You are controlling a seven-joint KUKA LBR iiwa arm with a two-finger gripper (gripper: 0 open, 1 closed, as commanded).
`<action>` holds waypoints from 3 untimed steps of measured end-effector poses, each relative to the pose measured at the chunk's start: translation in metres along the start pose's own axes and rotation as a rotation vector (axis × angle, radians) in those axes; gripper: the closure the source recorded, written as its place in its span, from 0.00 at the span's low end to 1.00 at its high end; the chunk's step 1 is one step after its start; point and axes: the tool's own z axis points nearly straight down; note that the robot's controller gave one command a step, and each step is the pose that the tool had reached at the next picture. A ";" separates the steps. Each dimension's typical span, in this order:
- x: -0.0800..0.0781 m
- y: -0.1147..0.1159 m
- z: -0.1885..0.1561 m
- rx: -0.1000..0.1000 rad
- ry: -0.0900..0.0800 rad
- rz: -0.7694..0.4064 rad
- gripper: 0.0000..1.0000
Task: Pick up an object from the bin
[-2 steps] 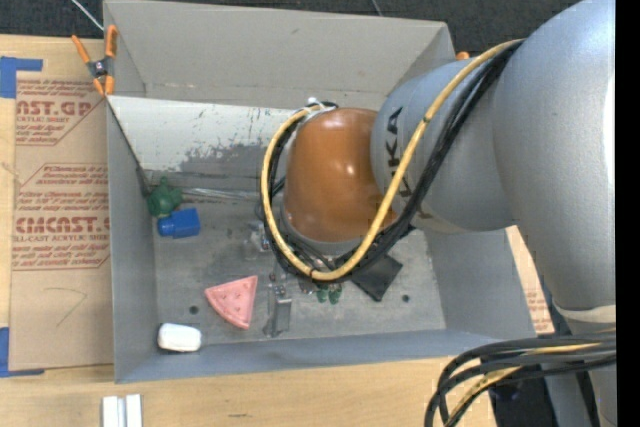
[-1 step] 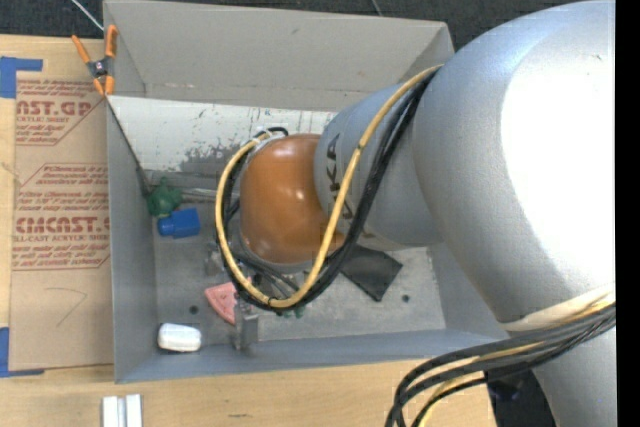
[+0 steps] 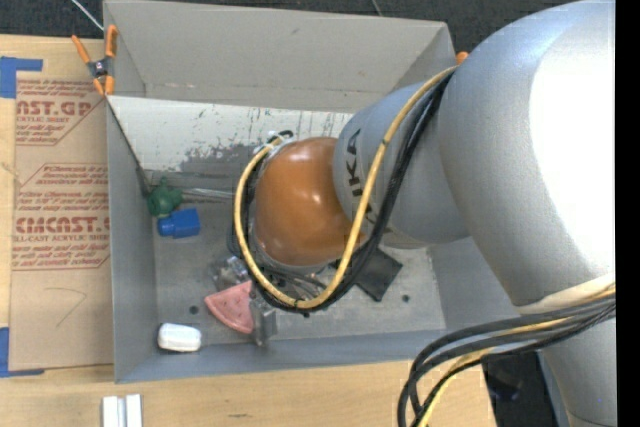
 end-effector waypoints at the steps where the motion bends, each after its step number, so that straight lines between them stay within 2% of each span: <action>1: 0.000 0.000 0.000 0.000 0.000 0.000 1.00; 3: 0.000 0.000 0.000 0.000 0.000 0.000 1.00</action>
Offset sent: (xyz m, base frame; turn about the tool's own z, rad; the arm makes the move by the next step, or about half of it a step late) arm 0.0000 0.0000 0.0000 0.0000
